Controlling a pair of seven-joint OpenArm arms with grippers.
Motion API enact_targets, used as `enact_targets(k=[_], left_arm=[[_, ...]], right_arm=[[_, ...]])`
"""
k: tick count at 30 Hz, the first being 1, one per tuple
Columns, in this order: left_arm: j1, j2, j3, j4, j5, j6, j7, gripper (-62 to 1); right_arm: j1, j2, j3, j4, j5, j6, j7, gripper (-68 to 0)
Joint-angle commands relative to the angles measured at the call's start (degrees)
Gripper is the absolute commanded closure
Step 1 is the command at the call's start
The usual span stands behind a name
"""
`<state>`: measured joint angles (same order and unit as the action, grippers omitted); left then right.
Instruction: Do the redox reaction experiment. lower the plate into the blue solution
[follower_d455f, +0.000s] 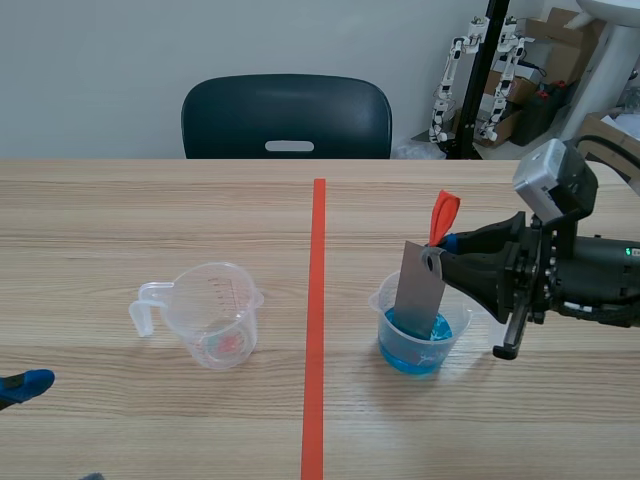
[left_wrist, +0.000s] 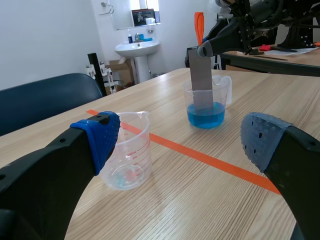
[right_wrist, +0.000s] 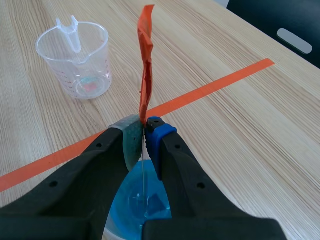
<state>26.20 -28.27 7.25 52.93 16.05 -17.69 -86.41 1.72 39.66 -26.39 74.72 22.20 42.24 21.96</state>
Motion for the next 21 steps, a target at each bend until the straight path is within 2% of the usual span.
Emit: enact_targets(k=[1,5,10,17,21], left_arm=[[0.5,-0.2,0.2,0.5,-0.4,-0.8,-2.6,-51.2],[0.5,-0.2,0.2,0.5,-0.4,-3.0,-2.6,-51.2],[0.5,-0.2,0.2,0.5,-0.4,-4.2,-2.6,-51.2],[0.5,-0.2,0.2,0.5,-0.4,-4.6,-2.6,-51.2],[0.5,-0.2,0.2,0.5,-0.4,-4.6,-2.6,-51.2]], right_arm=[[1.1,0.4,0.4,0.6,0.0,0.5,1.1,-0.6],[1.0,0.3,0.4,0.6,-0.6,0.5,1.6,-0.6],[0.6,0.3,0.4,0.6,-0.6,0.5,2.0,-0.6],[-0.7,0.3,0.4,0.5,-4.2,0.5,6.6,-0.6],[-1.3,0.3,0.4,0.5,-5.4,0.5,7.4,-0.6]])
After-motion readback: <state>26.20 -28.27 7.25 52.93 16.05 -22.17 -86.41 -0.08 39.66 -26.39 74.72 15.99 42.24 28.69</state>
